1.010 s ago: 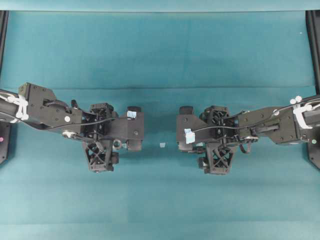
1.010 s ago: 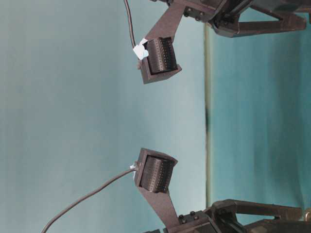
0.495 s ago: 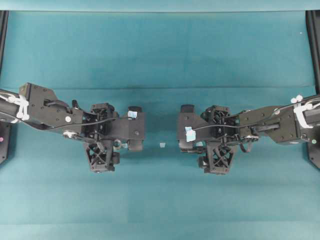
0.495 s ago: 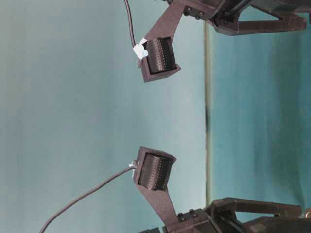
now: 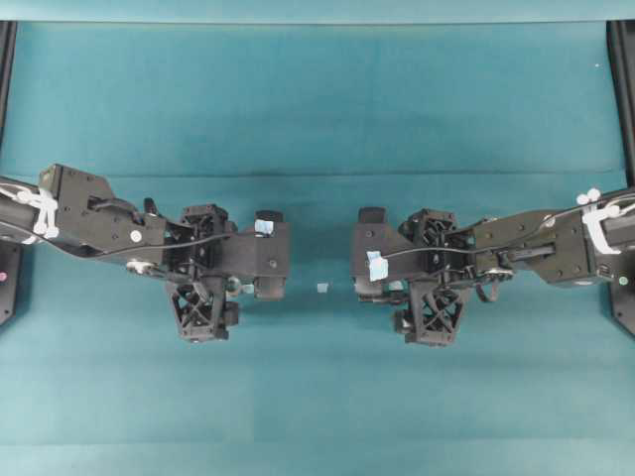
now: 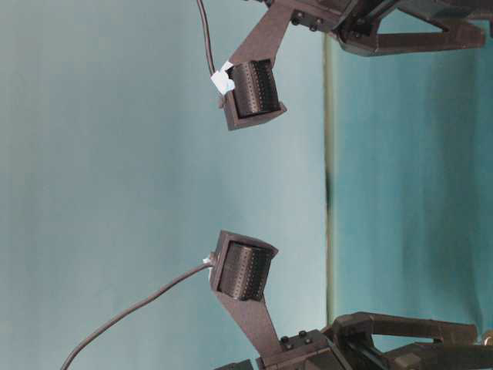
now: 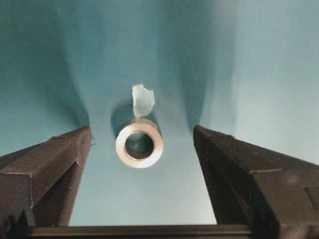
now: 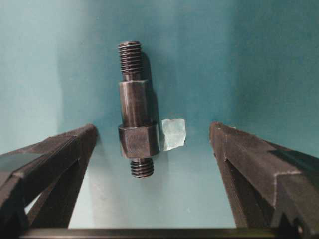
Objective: Insert the washer onto the shaft with both hands.
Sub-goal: 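Align both open grippers around the washer and the shaft, then close left gripper on washer and right gripper on shaft's hex base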
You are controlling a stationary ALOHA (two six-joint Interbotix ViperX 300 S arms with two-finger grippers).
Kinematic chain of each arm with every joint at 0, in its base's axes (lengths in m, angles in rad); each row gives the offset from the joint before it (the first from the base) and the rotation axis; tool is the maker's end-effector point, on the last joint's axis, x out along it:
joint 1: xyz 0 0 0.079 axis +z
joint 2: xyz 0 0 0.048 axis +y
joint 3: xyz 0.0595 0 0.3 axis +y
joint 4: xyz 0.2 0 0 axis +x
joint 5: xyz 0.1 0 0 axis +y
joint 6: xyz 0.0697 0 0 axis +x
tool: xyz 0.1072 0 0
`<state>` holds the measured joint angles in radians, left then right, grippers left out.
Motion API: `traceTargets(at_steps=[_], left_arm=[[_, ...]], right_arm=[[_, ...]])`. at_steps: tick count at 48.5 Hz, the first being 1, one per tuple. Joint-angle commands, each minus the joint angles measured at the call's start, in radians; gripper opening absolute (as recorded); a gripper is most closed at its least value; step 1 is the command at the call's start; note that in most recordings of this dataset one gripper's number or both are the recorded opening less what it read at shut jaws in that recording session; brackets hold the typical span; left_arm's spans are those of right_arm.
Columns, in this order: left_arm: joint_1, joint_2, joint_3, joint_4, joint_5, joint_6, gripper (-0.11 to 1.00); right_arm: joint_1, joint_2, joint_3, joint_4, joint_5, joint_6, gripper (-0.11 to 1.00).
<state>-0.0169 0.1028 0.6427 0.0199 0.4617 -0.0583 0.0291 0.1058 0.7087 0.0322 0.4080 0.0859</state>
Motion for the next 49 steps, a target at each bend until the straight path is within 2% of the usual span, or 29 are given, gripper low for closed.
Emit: traceTargets(at_steps=[1, 24, 29, 34, 40, 45, 49], left_arm=[[-0.003, -0.009, -0.014, 0.002, -0.002, 0.002, 0.87], [-0.002, -0.009, -0.015, 0.002, -0.005, 0.003, 0.87], [-0.003, -0.009, -0.015, 0.002, -0.006, 0.003, 0.83], [-0.003, -0.012, -0.015, 0.002, -0.008, 0.003, 0.74], [-0.003, -0.012, -0.012, 0.002, -0.006, 0.003, 0.55], [-0.003, -0.014, -0.012, 0.002, -0.006, 0.005, 0.37], [-0.003, -0.014, -0.012, 0.002, -0.008, 0.009, 0.36]], right_arm=[[0.008, 0.003, 0.003, 0.006, 0.006, 0.002, 0.86], [0.011, 0.003, 0.000, 0.006, 0.006, 0.003, 0.86], [0.011, 0.003, 0.000, 0.006, 0.006, 0.003, 0.86], [0.011, 0.005, -0.003, 0.006, 0.015, 0.003, 0.84], [0.011, 0.006, -0.006, 0.006, 0.037, 0.000, 0.70], [0.011, 0.008, -0.009, 0.003, 0.040, -0.002, 0.49], [0.008, 0.008, -0.009, 0.002, 0.040, -0.002, 0.33]])
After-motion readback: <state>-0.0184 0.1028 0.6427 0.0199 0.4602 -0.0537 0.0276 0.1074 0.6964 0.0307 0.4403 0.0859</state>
